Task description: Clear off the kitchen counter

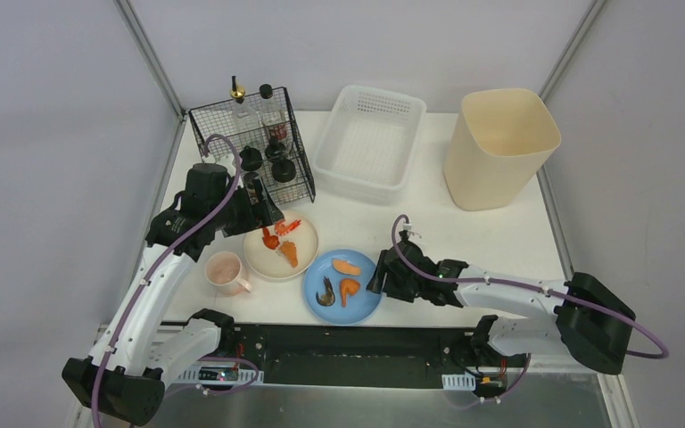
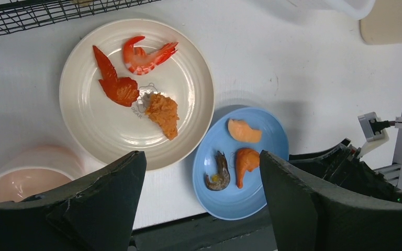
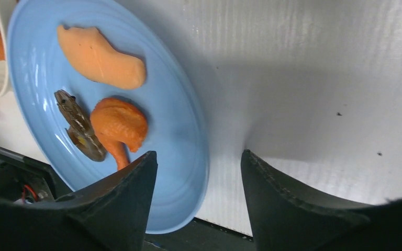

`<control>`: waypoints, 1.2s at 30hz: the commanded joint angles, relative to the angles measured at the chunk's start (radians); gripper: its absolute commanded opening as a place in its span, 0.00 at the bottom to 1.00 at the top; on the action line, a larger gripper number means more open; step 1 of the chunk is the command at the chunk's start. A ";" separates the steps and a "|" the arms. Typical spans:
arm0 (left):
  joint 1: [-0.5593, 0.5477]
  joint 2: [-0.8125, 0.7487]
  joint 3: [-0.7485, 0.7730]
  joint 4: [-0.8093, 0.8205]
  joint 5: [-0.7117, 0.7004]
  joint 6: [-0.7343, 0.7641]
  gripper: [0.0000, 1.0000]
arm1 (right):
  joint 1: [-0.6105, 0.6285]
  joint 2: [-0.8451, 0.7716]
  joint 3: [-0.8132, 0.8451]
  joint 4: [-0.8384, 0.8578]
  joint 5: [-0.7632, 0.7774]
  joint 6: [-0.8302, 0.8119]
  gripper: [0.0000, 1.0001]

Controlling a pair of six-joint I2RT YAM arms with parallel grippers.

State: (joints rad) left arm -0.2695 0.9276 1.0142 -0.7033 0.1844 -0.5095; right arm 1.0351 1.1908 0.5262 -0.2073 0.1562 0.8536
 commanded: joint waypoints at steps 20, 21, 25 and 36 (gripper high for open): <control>-0.007 -0.015 -0.007 -0.010 0.023 0.053 0.82 | 0.011 0.031 -0.059 0.164 -0.020 0.086 0.00; -0.007 -0.016 -0.008 -0.011 0.022 0.054 0.82 | 0.011 0.017 -0.058 0.153 -0.014 0.083 0.00; -0.007 -0.019 -0.003 -0.017 0.021 0.057 0.82 | 0.011 -0.064 -0.052 0.102 0.001 0.079 0.00; -0.007 -0.045 0.059 -0.052 0.014 0.066 0.83 | 0.004 -0.291 0.085 -0.172 0.051 0.052 0.00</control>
State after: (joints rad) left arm -0.2695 0.9047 1.0119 -0.7334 0.2016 -0.4667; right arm 1.0424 0.9691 0.5102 -0.2909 0.1715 0.9134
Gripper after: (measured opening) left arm 0.824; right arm 0.034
